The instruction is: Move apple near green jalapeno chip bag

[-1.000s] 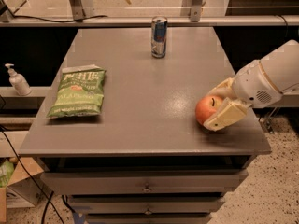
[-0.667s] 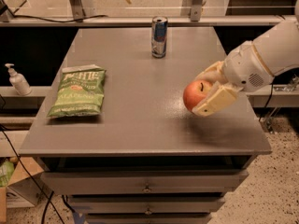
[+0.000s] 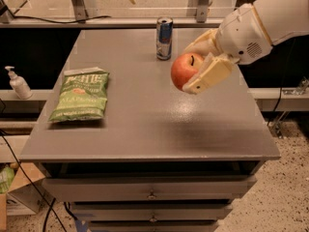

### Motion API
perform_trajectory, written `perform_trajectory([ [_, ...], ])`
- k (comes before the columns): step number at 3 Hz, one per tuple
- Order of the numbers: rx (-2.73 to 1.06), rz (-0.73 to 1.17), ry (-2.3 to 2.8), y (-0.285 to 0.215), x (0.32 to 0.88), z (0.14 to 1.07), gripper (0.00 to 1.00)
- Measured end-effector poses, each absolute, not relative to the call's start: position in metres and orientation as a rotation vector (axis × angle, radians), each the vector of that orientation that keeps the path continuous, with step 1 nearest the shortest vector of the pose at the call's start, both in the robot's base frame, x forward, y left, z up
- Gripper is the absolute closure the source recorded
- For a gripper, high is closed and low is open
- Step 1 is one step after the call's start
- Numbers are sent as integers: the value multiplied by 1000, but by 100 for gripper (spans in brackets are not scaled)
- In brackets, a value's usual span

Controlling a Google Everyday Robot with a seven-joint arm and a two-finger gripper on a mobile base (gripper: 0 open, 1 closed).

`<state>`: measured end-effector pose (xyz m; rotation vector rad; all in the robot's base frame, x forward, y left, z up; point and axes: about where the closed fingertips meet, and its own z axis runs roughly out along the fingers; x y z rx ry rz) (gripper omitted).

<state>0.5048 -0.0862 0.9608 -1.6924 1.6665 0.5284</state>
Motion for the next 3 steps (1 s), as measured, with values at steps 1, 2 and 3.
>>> perform_trajectory([
  [1, -1682, 565, 1686, -77, 506, 945, 100],
  [2, -1704, 633, 1637, -44, 519, 928, 100],
  [3, -1725, 701, 1591, -13, 532, 911, 100],
])
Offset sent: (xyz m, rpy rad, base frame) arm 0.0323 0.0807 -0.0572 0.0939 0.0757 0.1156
